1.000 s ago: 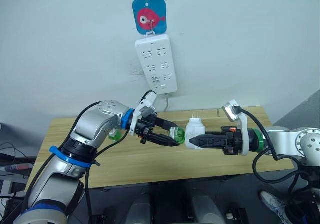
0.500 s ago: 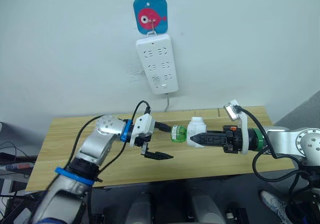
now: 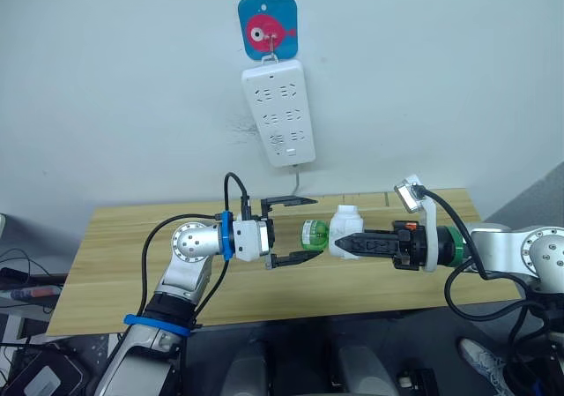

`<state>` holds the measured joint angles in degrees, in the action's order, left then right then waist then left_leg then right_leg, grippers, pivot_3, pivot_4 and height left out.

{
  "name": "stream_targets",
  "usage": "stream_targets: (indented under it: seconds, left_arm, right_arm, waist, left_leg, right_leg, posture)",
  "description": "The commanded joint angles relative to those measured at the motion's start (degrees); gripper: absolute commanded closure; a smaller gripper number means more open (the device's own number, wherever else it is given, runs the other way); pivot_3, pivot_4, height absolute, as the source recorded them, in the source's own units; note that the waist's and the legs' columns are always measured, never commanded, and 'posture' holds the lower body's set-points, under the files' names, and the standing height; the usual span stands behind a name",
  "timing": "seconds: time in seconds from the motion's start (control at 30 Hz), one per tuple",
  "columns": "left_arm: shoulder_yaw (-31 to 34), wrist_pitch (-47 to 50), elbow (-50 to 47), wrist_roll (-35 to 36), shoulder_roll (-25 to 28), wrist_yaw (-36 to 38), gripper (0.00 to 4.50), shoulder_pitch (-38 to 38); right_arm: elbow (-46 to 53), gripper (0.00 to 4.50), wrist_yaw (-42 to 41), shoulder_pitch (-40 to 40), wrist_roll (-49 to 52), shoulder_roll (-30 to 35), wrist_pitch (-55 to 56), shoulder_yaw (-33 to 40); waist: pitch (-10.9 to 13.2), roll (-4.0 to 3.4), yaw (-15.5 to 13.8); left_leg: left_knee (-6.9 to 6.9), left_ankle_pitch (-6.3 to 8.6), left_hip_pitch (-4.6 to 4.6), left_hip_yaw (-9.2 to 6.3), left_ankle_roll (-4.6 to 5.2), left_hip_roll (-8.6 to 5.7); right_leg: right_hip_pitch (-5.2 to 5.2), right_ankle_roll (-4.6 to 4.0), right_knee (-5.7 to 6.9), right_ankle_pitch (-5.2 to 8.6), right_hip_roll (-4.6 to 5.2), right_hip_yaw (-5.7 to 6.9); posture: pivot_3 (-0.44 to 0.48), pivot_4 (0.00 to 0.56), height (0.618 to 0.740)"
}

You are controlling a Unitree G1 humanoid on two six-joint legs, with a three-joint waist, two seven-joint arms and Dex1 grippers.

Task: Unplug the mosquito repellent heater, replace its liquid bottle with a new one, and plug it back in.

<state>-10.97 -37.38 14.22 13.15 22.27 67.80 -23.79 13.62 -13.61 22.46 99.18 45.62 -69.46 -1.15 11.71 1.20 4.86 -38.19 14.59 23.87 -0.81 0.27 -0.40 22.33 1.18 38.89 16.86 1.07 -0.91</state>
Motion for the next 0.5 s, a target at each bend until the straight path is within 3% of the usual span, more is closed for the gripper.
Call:
stream_targets:
  seconds: [0.03, 0.13, 0.27, 0.4, 0.5]
  left_arm:
    - [-1.1, -1.4, -0.2, 0.8, -0.3, 0.5, 0.19, -0.6]
    - [-1.6, -1.4, -0.5, 1.5, -0.5, 1.0, 0.86, -0.9]
    - [-1.9, -0.8, -1.2, 2.2, 0.2, 1.8, 2.16, -0.7]
    - [-2.8, 6.1, -4.9, 4.5, 3.5, 4.9, 2.25, -0.3]
    - [-5.8, 30.1, -10.9, 7.3, 10.4, 8.2, 2.25, -1.6]
  right_arm:
    - [0.8, 1.46, -0.5, 0.4, 1.8, 0.3, 0.5, 1.8]
    - [0.9, 1.46, -0.5, 0.3, 1.8, 0.3, 0.5, 1.8]
    - [1.1, 1.46, -0.3, 0.1, 1.8, 0.4, 0.6, 1.8]
    - [1.4, 1.46, -0.4, 0.0, 1.7, 0.5, 0.6, 1.9]
    - [1.6, 1.46, -1.1, -0.1, 1.2, 0.9, 0.2, 1.8]
  waist:
    - [0.0, 0.0, 0.1]
    - [0.0, 0.0, 0.1]
    - [0.0, 0.0, 0.1]
    - [0.0, 0.0, 0.1]
    - [0.0, 0.0, 0.3]
  left_leg:
    - [0.0, 0.0, 0.0, 0.0, 0.0, 0.0]
    - [0.01, 0.0, 0.0, -0.01, 0.0, 0.0]
    - [-0.01, 0.0, 0.0, -0.01, 0.0, 0.0]
    - [-0.01, 0.0, 0.0, -0.01, 0.0, 0.0]
    - [0.0, 0.0, -0.01, -0.04, 0.0, 0.01]
  right_leg:
    - [0.0, 0.0, 0.0, 0.0, 0.0, 0.01]
    - [0.0, 0.0, 0.01, 0.0, -0.01, 0.01]
    - [0.0, 0.0, 0.02, 0.0, -0.01, 0.0]
    - [0.0, 0.0, 0.02, 0.0, -0.02, 0.01]
    - [0.0, 0.0, 0.04, 0.0, -0.04, 0.03]
  posture:
    - [-0.19, 0.196, 0.74]
    - [-0.19, 0.196, 0.74]
    - [-0.19, 0.195, 0.74]
    - [-0.186, 0.196, 0.74]
    - [-0.179, 0.196, 0.74]
